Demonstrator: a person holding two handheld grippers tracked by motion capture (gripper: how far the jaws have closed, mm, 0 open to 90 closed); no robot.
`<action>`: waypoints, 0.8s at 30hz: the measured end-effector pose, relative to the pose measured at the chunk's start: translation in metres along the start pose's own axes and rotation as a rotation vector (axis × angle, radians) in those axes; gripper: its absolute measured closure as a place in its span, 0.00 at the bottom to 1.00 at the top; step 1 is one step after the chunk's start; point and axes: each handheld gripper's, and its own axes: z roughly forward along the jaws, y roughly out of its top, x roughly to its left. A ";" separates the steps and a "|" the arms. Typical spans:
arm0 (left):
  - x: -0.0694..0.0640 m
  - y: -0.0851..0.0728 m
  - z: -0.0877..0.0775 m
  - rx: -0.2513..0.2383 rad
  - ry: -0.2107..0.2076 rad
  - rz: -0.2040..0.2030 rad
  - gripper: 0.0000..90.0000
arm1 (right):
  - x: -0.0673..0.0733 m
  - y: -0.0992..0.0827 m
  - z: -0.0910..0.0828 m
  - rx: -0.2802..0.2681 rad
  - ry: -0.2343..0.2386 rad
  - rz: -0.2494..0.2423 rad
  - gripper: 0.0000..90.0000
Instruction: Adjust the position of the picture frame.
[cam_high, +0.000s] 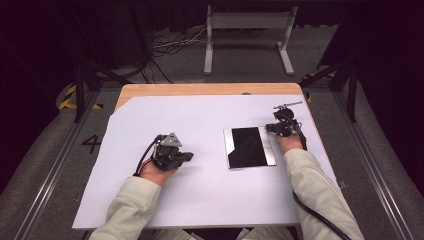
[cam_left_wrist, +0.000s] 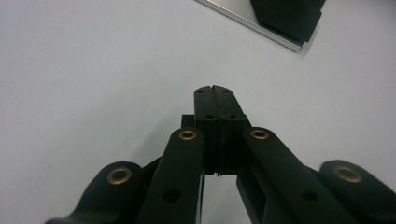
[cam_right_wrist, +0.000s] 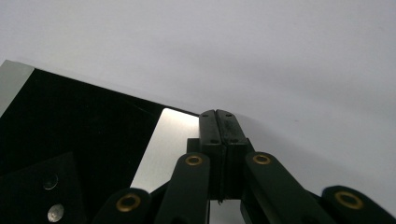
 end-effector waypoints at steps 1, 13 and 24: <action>0.000 0.000 0.000 0.001 0.003 0.001 1.00 | 0.004 0.001 0.002 0.000 0.009 -0.012 1.00; 0.003 -0.001 0.001 -0.002 -0.003 -0.013 0.99 | 0.048 0.016 0.020 0.027 0.092 -0.148 1.00; 0.005 -0.003 0.002 0.012 0.003 -0.026 0.98 | 0.097 0.018 0.029 0.055 0.201 -0.276 1.00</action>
